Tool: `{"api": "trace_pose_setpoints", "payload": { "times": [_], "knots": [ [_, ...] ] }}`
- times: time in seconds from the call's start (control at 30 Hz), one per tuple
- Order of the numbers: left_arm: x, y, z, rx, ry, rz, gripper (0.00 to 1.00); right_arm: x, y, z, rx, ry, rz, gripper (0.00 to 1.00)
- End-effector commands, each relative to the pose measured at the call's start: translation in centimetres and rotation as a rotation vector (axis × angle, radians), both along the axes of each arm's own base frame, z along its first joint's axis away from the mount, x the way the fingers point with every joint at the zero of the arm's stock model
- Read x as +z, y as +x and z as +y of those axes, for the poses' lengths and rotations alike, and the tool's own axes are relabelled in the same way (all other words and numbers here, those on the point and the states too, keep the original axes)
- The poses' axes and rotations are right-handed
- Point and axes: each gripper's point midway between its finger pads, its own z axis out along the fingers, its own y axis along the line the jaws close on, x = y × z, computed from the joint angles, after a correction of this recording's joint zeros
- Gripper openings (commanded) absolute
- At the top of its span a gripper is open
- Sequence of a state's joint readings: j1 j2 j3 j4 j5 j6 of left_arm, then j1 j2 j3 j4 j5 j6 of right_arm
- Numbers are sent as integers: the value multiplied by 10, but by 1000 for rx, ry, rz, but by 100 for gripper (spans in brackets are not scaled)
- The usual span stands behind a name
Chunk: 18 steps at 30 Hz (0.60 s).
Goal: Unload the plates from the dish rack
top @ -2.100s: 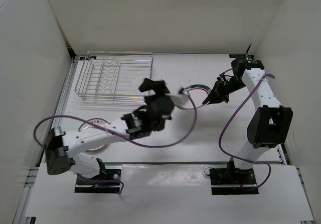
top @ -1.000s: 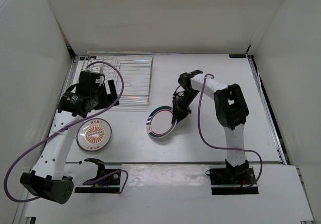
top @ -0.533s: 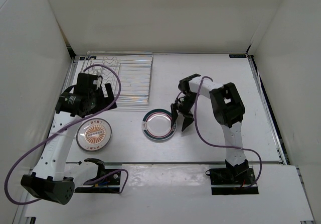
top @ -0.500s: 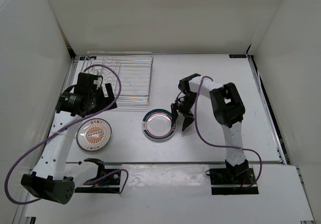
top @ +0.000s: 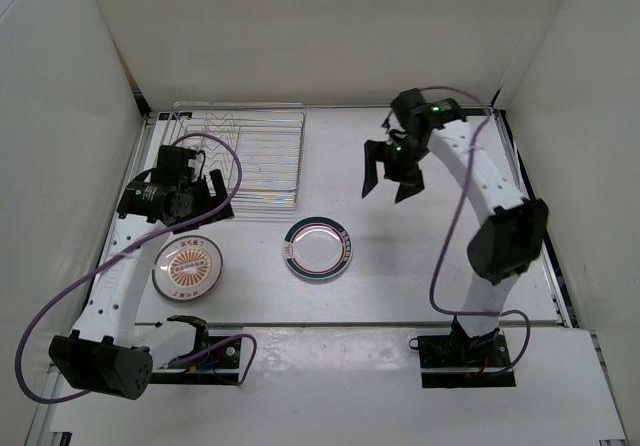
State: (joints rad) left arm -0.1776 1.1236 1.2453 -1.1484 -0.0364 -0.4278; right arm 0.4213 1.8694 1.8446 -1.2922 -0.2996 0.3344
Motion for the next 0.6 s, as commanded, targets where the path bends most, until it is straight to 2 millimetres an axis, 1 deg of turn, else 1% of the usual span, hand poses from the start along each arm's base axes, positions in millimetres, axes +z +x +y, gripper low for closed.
{"api": "trace_pose_setpoints", "payload": {
  "times": [0.0, 0.03, 0.07, 0.13, 0.17, 0.2, 0.23, 0.27, 0.3, 0.33, 0.37, 0.4, 0.43, 0.47, 0.5, 0.53, 0.57],
  "knots": [
    [-2, -11, 1, -43, 5, -10, 90, 28, -32, -60, -74, -188, -28, 90],
    [-7, -16, 5, -49, 27, 4, 100, 34, -39, -71, -105, -192, -42, 90],
    [-7, -20, 8, -41, 36, 2, 100, 34, -47, -78, -109, -217, -18, 90],
    [-16, -29, 17, -23, 76, 29, 100, 42, -47, -96, -154, -280, -47, 90],
    [-19, -36, 20, -16, 83, 25, 100, 54, -50, -111, -183, -327, -102, 90],
    [-19, -38, 20, -15, 83, 17, 100, 60, -47, -121, -205, -366, -145, 90],
    [-21, -38, 19, -27, 79, 10, 100, 75, -46, -128, -236, -362, -213, 90],
    [-30, -46, 17, -52, 67, 14, 100, 85, -46, -139, -264, -395, -271, 90],
    [-25, -40, 14, -72, 57, -54, 100, 92, -44, -152, -314, -441, -310, 90],
    [-20, -43, 10, -91, 34, -103, 100, 103, -43, -166, -353, -501, -364, 90],
    [-35, -48, 11, -100, 40, -84, 100, 116, -47, -176, -400, -520, -410, 90],
    [-23, -44, 10, -105, 29, -185, 100, 121, -48, -182, -435, -544, -428, 90],
    [-31, -47, 11, -104, 33, -186, 100, 128, -50, -202, -474, -645, -459, 90],
    [-38, -47, 14, -93, 43, -196, 100, 127, -54, -207, -512, -668, -458, 90],
    [-30, -49, 15, -87, 38, -260, 100, 124, -57, -213, -509, -708, -444, 90],
    [-39, -52, 18, -88, 55, -252, 100, 121, -59, -214, -501, -719, -436, 90],
    [-49, -60, 22, -89, 72, -221, 100, 117, -61, -215, -494, -731, -419, 90]
  ]
}}
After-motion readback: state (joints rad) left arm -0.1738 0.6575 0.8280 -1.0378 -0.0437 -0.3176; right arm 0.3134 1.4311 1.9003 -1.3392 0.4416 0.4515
